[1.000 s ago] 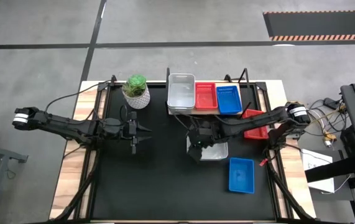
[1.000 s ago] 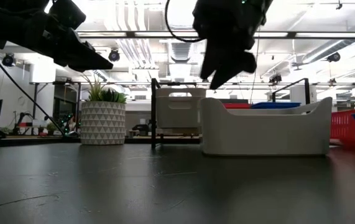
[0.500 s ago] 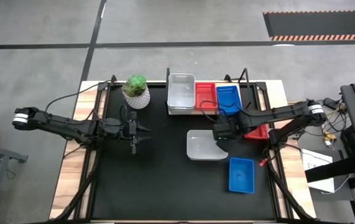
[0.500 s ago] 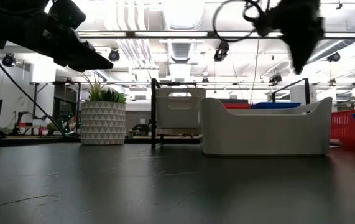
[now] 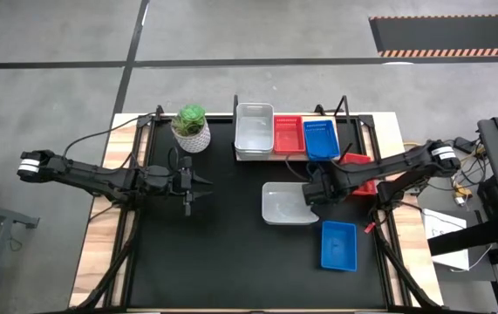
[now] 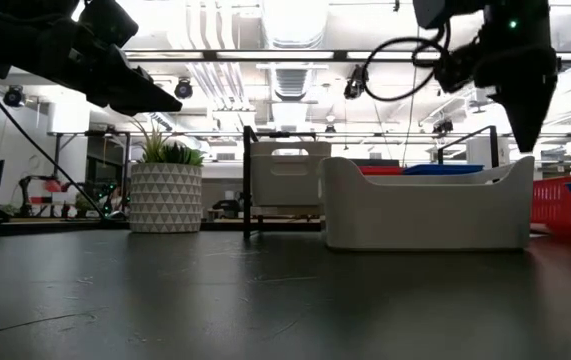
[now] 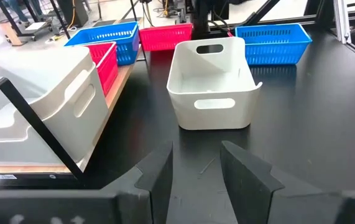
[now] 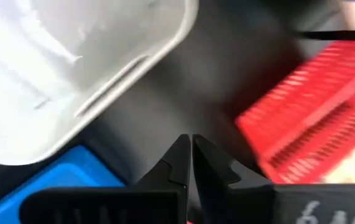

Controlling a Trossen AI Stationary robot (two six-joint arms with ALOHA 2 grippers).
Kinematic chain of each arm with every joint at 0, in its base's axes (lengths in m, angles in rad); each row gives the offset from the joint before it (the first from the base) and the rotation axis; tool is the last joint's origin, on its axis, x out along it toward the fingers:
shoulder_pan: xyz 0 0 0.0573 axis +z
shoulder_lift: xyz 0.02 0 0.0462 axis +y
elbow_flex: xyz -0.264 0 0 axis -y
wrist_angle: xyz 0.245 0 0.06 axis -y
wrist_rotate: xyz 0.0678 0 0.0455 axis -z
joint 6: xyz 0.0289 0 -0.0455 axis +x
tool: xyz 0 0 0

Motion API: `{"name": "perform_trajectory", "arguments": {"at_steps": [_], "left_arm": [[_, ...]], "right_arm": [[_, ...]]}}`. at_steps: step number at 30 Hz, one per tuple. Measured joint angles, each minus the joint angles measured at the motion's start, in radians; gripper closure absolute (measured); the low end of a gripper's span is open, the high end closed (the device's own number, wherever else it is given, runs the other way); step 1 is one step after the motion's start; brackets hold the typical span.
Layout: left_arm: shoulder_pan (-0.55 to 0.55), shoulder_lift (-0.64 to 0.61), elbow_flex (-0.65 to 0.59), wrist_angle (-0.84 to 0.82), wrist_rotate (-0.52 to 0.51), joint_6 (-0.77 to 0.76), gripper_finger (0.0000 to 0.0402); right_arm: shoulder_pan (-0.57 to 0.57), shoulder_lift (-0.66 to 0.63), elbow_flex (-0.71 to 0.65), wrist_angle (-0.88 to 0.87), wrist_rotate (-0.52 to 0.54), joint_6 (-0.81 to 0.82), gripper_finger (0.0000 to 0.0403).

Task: Stack baskets on shelf by color
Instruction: Stack the white bin on the white bin on the shelf

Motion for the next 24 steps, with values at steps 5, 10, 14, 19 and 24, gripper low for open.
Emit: {"name": "perform_trajectory", "arguments": {"at_steps": [5, 10, 14, 19, 24], "left_arm": [[0.0, 0.0, 0.0, 0.0, 0.0, 0.0, 0.0283], [0.0, 0.0, 0.0, 0.001, 0.0, 0.0, 0.0283], [0.0, 0.0, 0.0, 0.002, 0.0, 0.0, 0.0283], [0.0, 0.0, 0.0, 0.002, 0.0, 0.0, 0.0283], [0.0, 0.0, 0.0, 0.002, 0.0, 0.0, 0.0283]], "right_arm": [[0.01, 0.0, -0.067, 0.151, -0.087, -0.03, 0.0392], [0.03, 0.0, -0.101, 0.323, -0.16, -0.057, 0.0392], [0.053, 0.0, -0.103, 0.479, -0.175, -0.089, 0.0392], [0.084, 0.0, -0.103, 0.843, -0.199, -0.22, 0.0392], [0.114, 0.0, -0.053, 1.032, -0.177, -0.506, 0.0392]]}}
